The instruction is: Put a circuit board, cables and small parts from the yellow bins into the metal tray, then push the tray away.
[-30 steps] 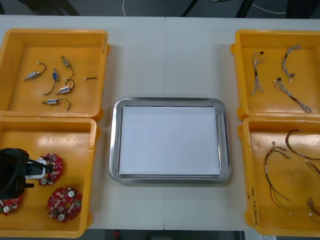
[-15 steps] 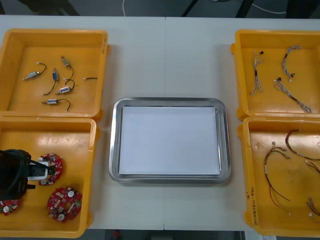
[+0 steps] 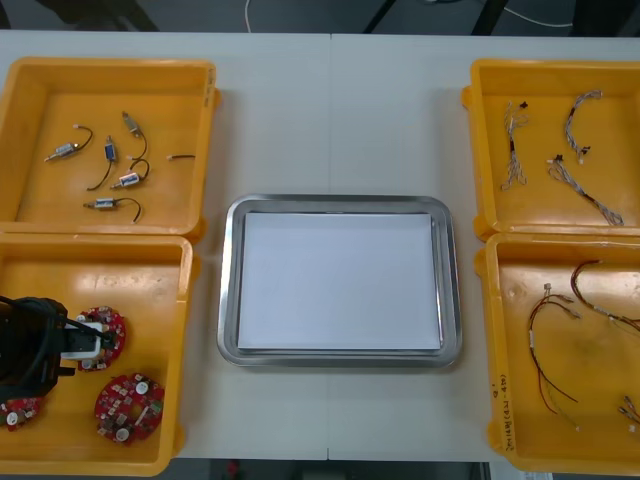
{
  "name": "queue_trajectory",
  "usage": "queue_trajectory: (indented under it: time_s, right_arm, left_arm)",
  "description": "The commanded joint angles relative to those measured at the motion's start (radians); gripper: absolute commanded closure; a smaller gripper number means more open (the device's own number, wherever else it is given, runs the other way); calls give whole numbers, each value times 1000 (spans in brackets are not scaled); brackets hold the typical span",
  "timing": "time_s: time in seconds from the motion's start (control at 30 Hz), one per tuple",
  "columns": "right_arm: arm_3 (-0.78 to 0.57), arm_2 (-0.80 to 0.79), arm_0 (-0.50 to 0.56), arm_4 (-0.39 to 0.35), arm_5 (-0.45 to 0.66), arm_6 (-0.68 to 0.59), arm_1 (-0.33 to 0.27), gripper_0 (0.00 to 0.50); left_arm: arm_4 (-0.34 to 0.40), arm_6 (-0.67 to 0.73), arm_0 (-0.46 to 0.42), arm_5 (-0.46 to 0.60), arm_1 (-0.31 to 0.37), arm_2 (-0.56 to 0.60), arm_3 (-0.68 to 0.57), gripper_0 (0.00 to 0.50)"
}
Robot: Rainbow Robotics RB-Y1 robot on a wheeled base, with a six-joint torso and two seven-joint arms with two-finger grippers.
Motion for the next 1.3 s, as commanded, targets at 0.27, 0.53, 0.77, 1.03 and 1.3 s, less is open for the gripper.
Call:
queue_trajectory:
  time_s: [0.27, 0.53, 0.77, 1.03, 1.3]
  right_arm:
    - [-135, -180, -2, -81, 180, -2, -17, 500]
    - [-201, -300, -25, -176, 319, -2, -51, 500]
    - [-259, -375, -41, -196, 384, -7, -89, 500]
    - [-305, -393, -116, -225, 450, -31, -169, 500]
    - [-317, -376, -251, -326, 516, -28, -233, 500]
  left_arm:
    - [-13, -17, -67, 9, -16, -59, 20, 0]
    - [-16, -16, -67, 9, -18, -60, 20, 0]
    - [-32, -16, -64, 11, -16, -59, 20, 500]
    - [-36, -16, -64, 11, -16, -60, 22, 500]
    - [-27, -16, -61, 11, -7, -60, 19, 500]
